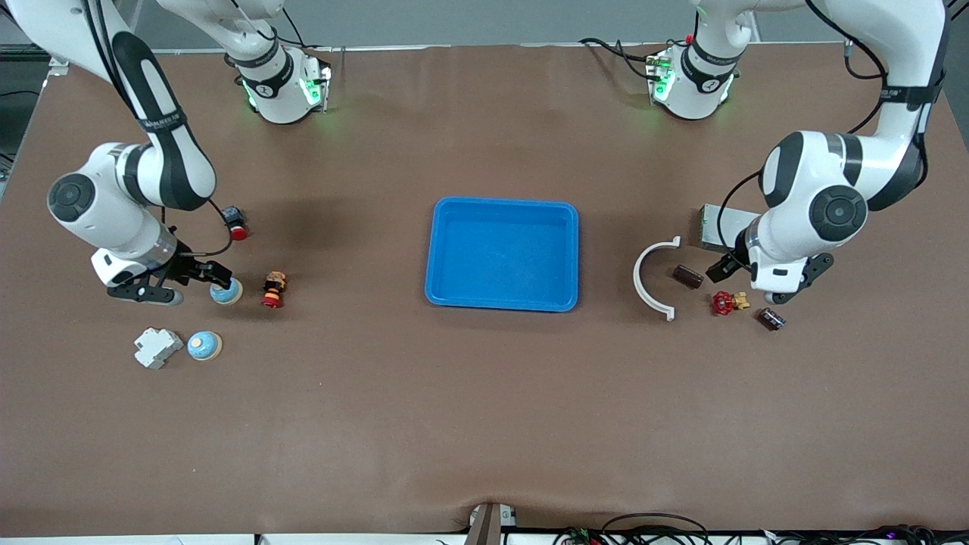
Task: Place electrolytic capacitor and blue bell in tray
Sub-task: 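Grasp the blue bell with the right gripper while the left gripper grasps the capacitor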
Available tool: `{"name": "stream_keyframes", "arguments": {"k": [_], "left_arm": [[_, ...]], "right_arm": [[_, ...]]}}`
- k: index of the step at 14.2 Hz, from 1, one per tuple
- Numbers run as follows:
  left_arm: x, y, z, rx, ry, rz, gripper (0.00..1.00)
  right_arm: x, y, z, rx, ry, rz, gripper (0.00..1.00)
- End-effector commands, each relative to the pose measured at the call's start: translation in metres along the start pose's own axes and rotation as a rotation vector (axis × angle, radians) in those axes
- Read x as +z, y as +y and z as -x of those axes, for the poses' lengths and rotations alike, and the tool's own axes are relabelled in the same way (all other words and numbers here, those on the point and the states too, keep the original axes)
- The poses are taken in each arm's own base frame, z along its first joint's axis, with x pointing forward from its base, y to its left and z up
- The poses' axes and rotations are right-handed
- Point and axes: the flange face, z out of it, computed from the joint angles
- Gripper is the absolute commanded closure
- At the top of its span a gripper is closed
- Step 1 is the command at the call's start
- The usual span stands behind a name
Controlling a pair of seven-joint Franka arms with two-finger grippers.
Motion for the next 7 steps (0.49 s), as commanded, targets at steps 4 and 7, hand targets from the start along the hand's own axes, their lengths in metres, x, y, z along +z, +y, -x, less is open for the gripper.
{"name": "stream_keyframes", "arguments": {"k": [4, 7], "left_arm": [[0.051, 0.016, 0.002, -0.128, 0.014, 0.063, 0.15], [0.077, 0.022, 0.0, -0.133, 0.02, 0.091, 0.19]], "right_arm": [[0.047, 0.008, 0.003, -0.007, 0.007, 0.001, 0.0], [0.064, 0.009, 0.005, -0.007, 0.012, 0.002, 0.0]]}}
